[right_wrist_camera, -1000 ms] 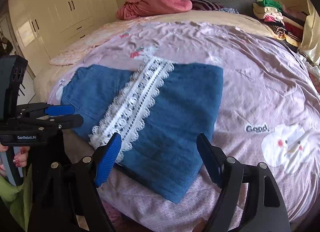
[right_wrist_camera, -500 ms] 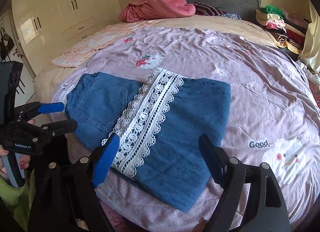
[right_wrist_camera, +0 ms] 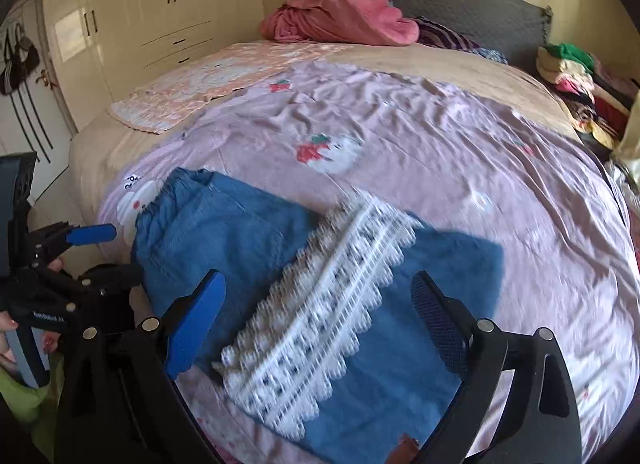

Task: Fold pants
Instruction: 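Grasp the elastic waistband with the left gripper and lift it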

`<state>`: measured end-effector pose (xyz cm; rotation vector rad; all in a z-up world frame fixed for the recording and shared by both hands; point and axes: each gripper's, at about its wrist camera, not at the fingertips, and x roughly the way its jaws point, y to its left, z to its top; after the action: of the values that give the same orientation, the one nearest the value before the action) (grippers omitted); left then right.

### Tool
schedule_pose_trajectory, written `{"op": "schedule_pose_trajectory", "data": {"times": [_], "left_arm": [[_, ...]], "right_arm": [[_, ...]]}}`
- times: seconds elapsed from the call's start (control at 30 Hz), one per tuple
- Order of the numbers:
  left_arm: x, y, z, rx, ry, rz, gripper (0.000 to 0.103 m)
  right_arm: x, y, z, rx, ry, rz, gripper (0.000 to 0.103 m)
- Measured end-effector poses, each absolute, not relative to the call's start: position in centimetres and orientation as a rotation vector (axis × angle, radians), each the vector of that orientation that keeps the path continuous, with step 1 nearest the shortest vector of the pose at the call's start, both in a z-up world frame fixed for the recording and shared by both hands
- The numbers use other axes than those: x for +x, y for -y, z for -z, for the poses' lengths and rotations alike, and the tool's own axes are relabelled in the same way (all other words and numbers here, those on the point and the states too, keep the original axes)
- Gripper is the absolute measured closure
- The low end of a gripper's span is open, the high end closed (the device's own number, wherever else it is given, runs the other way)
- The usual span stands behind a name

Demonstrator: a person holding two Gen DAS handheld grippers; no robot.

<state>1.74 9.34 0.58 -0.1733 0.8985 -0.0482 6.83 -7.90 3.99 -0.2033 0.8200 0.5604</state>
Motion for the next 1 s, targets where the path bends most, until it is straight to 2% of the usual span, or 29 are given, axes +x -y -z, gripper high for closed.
{"op": "schedule_pose_trajectory", "data": {"times": [0.47,0.5,0.57,0.63,0.73,1.0], "left_arm": [[3.6,-13.2,2.1,-0.326,-0.923,0.004,0.01],[3.7,-13.4,2.3,-0.34,-0.926,0.011,0.012],[4.1,-13.8,3.0,-0.38,-0.936,0.024,0.026],[4.5,-14.1,3.7,-0.423,-0.945,0.04,0.049],[4.8,-14.1,4.3,-0.431,-0.952,0.044,0.053],[5.2,-14.3,4.9,-0.443,-0.956,0.062,0.054]], "right_arm": [[12.6,0.0,-4.0,-0.269,-0.874,-0.751,0.01],[13.0,-0.7,-3.8,-0.272,-0.885,-0.777,0.01],[13.7,-2.1,-3.6,-0.274,-0.908,-0.82,0.01],[14.3,-3.7,-3.1,-0.275,-0.934,-0.88,0.01],[14.8,-6.1,-2.3,-0.303,-0.972,-0.933,0.01],[15.9,-10.8,0.2,-0.335,-1.07,-1.038,0.012]]}}
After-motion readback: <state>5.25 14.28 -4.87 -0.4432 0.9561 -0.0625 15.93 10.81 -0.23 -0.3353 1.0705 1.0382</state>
